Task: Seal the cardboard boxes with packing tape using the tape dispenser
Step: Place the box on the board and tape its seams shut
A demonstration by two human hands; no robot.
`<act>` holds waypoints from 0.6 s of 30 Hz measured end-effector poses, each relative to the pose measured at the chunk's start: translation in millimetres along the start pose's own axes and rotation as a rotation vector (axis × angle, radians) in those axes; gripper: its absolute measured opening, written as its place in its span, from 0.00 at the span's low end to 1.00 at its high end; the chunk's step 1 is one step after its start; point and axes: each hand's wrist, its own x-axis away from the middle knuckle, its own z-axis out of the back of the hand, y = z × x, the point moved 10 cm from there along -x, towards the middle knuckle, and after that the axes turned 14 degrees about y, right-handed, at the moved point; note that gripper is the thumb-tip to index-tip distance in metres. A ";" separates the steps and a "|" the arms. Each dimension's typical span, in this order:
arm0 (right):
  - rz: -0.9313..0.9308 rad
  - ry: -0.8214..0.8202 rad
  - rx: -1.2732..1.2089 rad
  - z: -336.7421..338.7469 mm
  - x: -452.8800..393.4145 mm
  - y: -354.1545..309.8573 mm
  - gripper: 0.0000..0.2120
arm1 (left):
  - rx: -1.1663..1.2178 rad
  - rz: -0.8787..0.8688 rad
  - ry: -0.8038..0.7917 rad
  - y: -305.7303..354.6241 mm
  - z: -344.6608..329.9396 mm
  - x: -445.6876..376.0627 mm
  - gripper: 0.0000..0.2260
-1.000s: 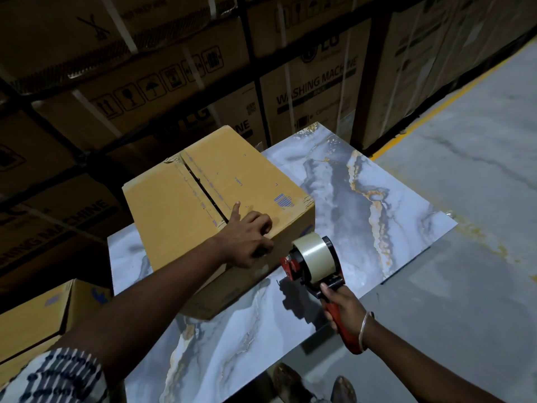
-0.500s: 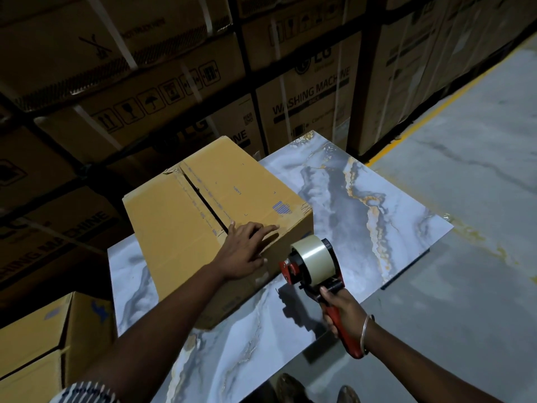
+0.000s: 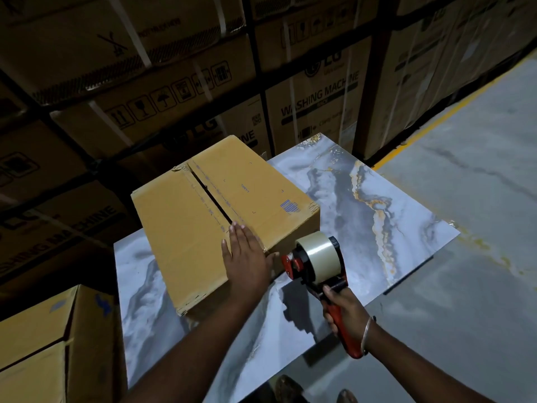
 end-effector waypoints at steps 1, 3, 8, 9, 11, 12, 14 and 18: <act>0.010 0.001 -0.008 -0.3 -0.1 -1.4 0.31 | -0.009 0.046 0.013 -0.4 0.6 4.0 0.46; 0.028 0.021 -0.028 2.0 -0.4 -5.1 0.37 | -0.018 0.082 0.021 1.1 -0.6 6.2 0.45; 0.045 0.039 -0.051 0.1 0.2 -14.7 0.39 | 0.010 0.014 0.020 0.9 0.5 6.4 0.39; 0.060 0.035 -0.058 -1.6 0.5 -20.0 0.40 | 0.028 -0.002 -0.004 2.2 0.1 6.4 0.39; 0.095 0.022 -0.069 -7.1 2.2 -34.3 0.38 | 0.040 -0.033 -0.054 3.6 1.0 7.1 0.38; 0.115 0.002 -0.080 -11.2 3.3 -42.9 0.35 | 0.034 -0.056 -0.071 3.8 1.0 8.6 0.37; 0.150 -0.037 -0.088 -19.9 5.8 -60.7 0.29 | 0.007 -0.125 -0.067 4.2 3.0 12.1 0.35; 0.175 -0.081 -0.063 -35.8 8.4 -87.5 0.23 | 0.021 -0.294 -0.057 4.8 -0.2 27.3 0.34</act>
